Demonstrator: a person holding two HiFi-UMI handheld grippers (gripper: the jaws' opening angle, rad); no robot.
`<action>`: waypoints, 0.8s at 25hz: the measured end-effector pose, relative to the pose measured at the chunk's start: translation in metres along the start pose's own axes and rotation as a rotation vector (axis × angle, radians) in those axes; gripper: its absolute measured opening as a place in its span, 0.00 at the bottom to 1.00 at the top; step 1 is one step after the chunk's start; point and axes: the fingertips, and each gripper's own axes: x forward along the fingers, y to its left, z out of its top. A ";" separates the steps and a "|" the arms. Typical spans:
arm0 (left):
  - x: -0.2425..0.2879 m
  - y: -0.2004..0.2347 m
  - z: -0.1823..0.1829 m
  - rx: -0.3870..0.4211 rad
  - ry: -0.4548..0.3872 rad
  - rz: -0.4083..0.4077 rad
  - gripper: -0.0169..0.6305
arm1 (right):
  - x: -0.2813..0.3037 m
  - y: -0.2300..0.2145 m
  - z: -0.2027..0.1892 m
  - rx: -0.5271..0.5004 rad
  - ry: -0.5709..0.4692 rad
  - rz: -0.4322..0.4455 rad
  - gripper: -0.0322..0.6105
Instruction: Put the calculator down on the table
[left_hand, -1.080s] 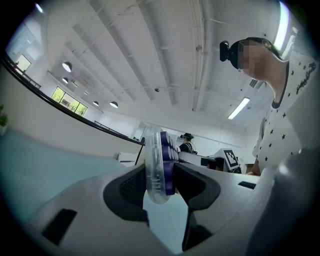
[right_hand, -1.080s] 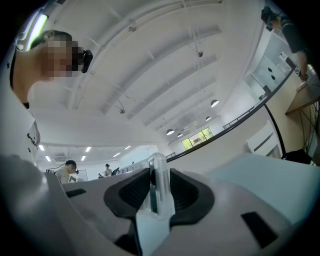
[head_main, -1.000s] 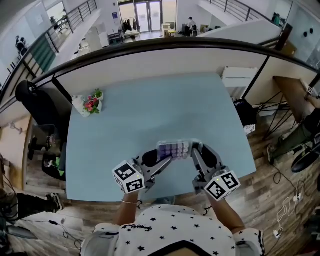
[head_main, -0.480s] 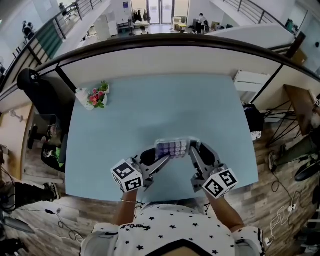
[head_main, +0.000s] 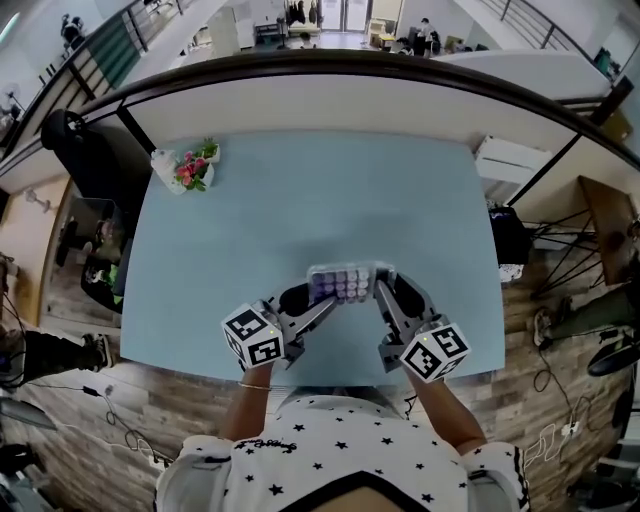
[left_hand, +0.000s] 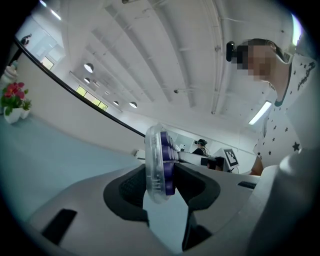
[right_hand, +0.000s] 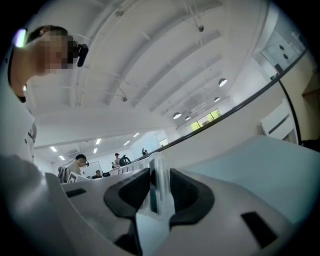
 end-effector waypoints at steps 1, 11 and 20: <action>0.003 0.000 -0.003 -0.008 0.001 0.002 0.30 | -0.002 -0.004 -0.002 0.003 0.009 -0.003 0.21; 0.020 0.007 -0.024 -0.044 0.035 0.024 0.30 | -0.005 -0.030 -0.019 0.036 0.059 -0.028 0.21; 0.026 0.016 -0.044 -0.098 0.064 0.032 0.30 | -0.006 -0.045 -0.038 0.061 0.104 -0.059 0.21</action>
